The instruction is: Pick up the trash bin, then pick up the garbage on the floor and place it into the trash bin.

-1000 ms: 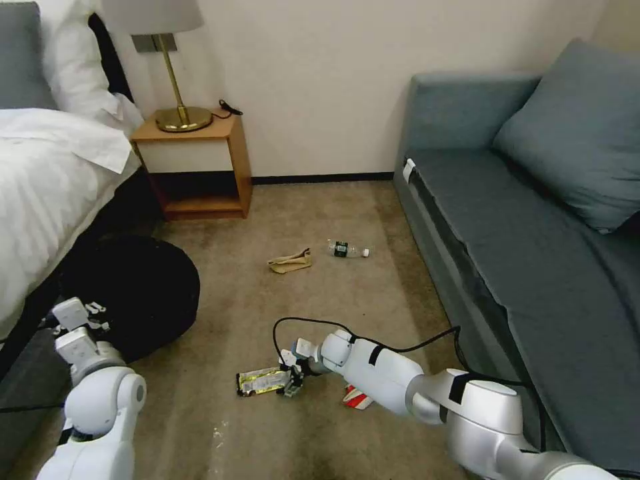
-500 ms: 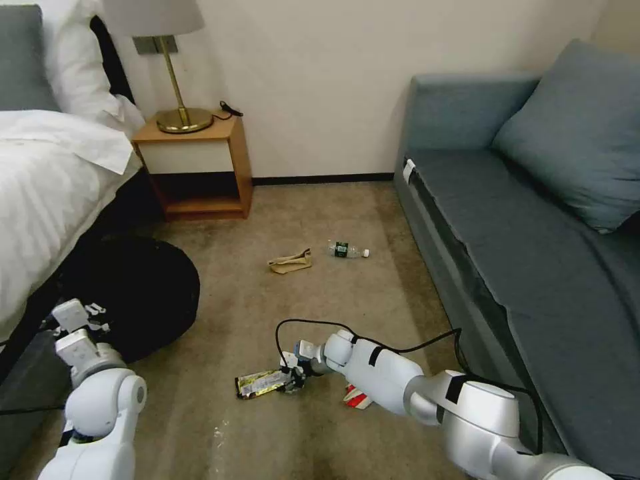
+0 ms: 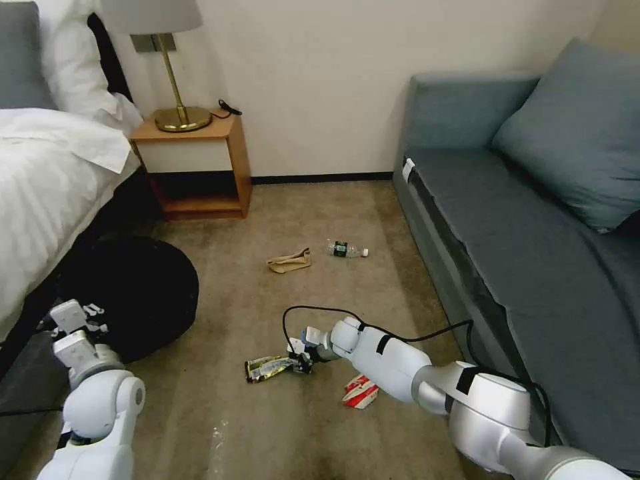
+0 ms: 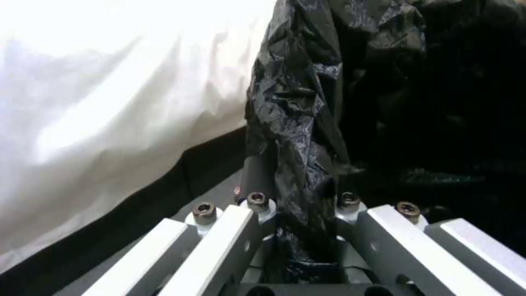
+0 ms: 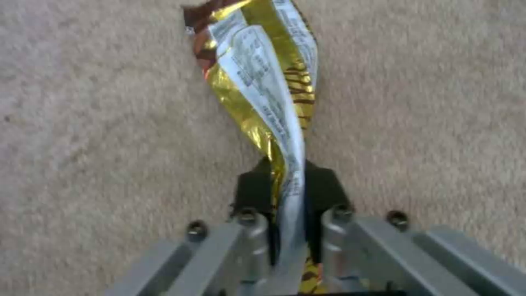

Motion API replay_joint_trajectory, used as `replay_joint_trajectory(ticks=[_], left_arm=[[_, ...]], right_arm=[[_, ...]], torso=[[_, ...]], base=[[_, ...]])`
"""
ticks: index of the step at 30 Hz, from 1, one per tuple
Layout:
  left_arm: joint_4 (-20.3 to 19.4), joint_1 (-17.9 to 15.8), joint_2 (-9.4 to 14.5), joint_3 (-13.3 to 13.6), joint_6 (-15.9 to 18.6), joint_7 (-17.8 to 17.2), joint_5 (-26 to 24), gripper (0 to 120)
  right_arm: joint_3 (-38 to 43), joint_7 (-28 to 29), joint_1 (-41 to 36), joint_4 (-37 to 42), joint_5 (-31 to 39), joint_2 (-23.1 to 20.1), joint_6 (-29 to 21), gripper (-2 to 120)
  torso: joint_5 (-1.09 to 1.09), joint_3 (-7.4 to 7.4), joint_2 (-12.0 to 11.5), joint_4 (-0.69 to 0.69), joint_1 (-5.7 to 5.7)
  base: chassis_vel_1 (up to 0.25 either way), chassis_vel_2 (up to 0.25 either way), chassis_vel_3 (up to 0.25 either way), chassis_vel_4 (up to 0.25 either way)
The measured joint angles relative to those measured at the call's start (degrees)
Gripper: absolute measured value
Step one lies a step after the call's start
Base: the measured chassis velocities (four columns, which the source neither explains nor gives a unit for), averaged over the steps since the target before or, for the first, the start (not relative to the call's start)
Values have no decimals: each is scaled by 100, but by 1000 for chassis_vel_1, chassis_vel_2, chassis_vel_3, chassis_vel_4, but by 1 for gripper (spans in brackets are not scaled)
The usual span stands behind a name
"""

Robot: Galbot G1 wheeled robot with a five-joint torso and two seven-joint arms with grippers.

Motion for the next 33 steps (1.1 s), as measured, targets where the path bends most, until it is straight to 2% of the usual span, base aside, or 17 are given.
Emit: replay_joint_trajectory(ticks=[2,4,14,20,23,27,33], left_arm=[[20,-5,5,-1,-1,0,0,7],[51,-8,5,-2,-11,1,0,7],[162,-5,32,-6,-54,16,1,7],[205,-2,101,-8,-101,30,-34,7],[232,22,121,-13,-201,74,-63,7],[334,91,127,19,-558,230,-68,7],[402,106,129,101,-816,379,-45,7]], right_arm=[[0,-28,4,30,19,-15,7,3],[7,-54,4,29,21,-20,25,0],[120,-93,-20,175,29,-121,71,0],[731,-80,43,470,42,-315,77,0],[1157,-34,89,664,116,-441,78,0],[1862,88,111,1377,650,-801,-40,0],[2218,329,111,2095,1297,-1101,-221,0]], torso=[[1,0,0,1,0],[1,0,0,1,0],[1,-1,0,1,0],[2,-1,0,1,0],[2,-1,0,1,0],[2,-1,1,1,0],[2,-1,1,0,0]], base=[[0,0,0,0],[0,0,0,0],[0,0,0,0],[0,0,0,0],[0,0,0,0],[0,0,0,0],[0,0,0,0]])
